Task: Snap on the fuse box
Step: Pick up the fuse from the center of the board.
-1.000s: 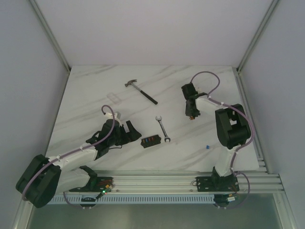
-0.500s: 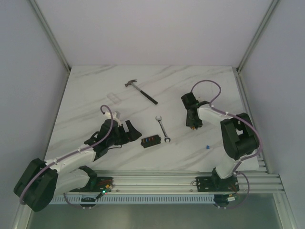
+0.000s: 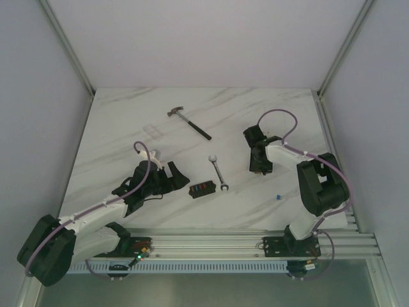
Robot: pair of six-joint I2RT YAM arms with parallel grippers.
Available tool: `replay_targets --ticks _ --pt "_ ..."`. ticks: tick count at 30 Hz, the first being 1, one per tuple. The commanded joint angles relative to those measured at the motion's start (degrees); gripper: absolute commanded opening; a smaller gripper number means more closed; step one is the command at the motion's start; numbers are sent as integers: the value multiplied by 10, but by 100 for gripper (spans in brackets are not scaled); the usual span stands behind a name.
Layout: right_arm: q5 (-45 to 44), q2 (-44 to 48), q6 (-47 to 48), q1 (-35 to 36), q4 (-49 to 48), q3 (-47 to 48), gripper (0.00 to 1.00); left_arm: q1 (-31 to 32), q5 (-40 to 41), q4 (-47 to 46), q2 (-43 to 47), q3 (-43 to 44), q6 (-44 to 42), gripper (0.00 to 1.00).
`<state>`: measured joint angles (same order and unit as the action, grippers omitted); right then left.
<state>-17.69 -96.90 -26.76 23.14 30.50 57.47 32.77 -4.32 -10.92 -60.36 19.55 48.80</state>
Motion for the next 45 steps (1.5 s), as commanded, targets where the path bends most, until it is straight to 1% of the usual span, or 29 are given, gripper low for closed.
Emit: replay_targets --ticks 1,7,18,32,36,41,45 --pt "26 3 6 -4 9 16 46 -3 -9 5 8 -4 -4 100" --pt "59 -16 7 -21 8 38 45 -3 -8 5 11 -6 -5 100" --pt "88 -36 15 -45 6 33 37 -3 -8 5 10 -5 -8 100" --pt "105 -48 43 -69 -4 10 36 -3 -16 5 10 -5 -7 100" --pt "97 -60 46 -70 -7 8 35 -3 -20 5 10 -4 -7 100" --pt "104 -63 46 -69 -6 4 28 -3 -26 5 11 -3 -7 100" --pt "105 -48 45 -68 2 3 24 -2 -30 3 12 1 -7 100"
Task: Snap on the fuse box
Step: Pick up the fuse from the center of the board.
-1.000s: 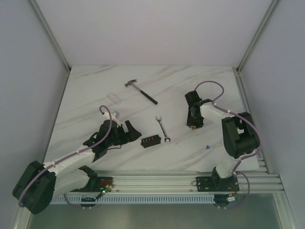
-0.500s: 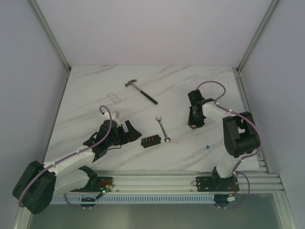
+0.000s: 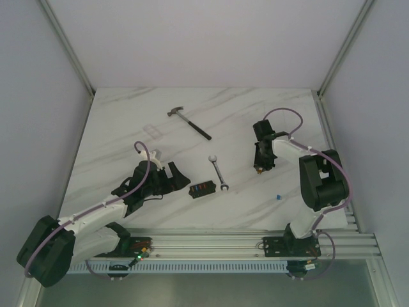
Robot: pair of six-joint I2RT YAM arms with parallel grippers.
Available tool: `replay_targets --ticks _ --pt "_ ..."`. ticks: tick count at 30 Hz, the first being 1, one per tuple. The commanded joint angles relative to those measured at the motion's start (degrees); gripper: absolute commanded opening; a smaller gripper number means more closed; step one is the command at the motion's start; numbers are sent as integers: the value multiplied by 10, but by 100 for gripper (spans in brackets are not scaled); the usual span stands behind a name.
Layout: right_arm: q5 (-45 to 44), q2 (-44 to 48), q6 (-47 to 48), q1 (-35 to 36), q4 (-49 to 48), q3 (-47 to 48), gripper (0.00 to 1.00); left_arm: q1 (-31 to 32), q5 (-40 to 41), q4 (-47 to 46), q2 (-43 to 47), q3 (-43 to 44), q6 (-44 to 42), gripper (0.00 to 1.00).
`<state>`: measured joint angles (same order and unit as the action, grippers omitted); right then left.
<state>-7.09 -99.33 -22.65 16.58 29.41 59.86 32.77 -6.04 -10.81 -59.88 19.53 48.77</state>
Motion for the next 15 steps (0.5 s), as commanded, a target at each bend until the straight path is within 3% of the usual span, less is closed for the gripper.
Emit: replay_targets --ticks 1,7,15 --pt "-2 -18 2 -1 15 -21 22 0 -15 0 6 3 -8 100" --pt "6 41 -23 24 16 -10 21 22 -7 -44 10 13 -7 98" --pt "24 143 -84 86 -16 -3 20 89 85 -148 4 20 -10 93"
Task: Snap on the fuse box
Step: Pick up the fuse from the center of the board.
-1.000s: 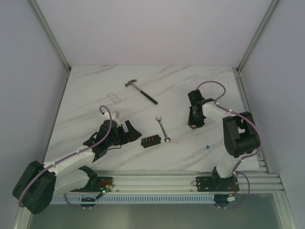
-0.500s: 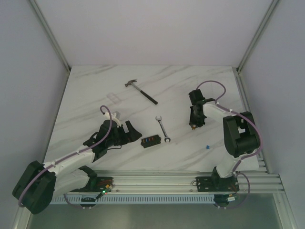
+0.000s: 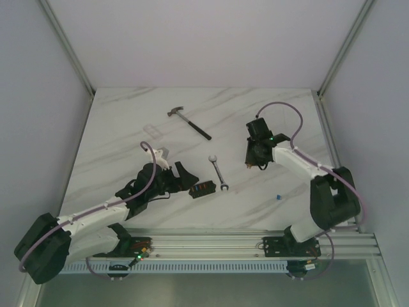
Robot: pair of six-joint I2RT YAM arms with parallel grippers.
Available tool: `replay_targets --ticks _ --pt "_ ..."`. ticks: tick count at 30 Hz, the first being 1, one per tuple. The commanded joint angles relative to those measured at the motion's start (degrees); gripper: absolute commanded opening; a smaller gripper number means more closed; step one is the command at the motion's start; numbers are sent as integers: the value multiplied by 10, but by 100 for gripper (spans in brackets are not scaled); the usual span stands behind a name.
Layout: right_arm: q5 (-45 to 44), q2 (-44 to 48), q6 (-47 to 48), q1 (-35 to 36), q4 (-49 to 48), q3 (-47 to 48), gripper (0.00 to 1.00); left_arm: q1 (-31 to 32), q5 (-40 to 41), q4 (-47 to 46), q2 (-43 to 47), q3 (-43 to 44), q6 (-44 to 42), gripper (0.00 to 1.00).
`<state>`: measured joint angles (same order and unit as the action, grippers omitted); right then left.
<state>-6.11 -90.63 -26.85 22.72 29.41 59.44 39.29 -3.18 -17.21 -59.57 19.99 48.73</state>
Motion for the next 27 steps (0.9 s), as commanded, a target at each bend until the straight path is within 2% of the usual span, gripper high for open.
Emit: replay_targets --ticks 1,8,11,13,20,27 --pt "16 69 -51 33 -22 1 20 33 66 -102 -4 14 -11 92" --pt "30 151 -111 89 -67 -13 19 102 132 -202 -56 40 -69 84" --pt "38 179 -133 101 -86 -25 19 120 144 -249 -85 51 -97 73" --pt "38 192 -144 109 -93 -30 19 129 140 -280 -107 61 -114 68" --pt "39 222 -169 134 -116 -50 20 146 111 -331 -183 122 -167 62" --pt "33 236 -179 145 -121 -56 20 148 93 -333 -239 164 -175 48"
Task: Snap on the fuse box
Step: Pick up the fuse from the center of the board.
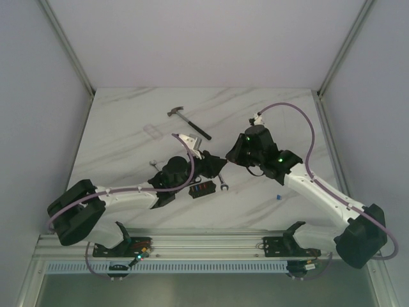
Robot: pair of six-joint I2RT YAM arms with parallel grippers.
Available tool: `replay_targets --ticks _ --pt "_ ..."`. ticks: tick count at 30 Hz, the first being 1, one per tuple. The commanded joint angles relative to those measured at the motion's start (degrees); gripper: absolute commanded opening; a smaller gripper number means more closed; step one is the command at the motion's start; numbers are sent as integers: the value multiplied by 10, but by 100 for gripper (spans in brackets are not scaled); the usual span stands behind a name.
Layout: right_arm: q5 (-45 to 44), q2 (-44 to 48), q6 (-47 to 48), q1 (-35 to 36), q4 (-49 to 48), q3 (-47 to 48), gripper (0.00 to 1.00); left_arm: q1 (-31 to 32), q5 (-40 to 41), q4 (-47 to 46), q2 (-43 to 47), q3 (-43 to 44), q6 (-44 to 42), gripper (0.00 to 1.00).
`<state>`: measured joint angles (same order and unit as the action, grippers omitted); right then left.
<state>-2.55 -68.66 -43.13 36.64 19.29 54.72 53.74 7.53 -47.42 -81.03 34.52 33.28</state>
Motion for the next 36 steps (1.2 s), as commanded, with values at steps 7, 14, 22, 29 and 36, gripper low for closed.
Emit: replay_targets --ticks 7,14,22,29,36 --pt "-9 24 -19 9 -22 -11 20 3 -25 -28 -44 36 -20 37" --pt "-5 21 -22 12 -25 -14 21 3 -28 -33 -53 41 -16 31" --pt "-6 26 -27 15 -34 -24 21 3 -28 -27 -52 46 -9 17" --pt "-14 44 -28 16 -39 -34 25 3 -36 -17 -44 45 -7 1" --pt "-36 93 8 16 -41 -49 42 2 -42 -7 -38 42 -23 0"
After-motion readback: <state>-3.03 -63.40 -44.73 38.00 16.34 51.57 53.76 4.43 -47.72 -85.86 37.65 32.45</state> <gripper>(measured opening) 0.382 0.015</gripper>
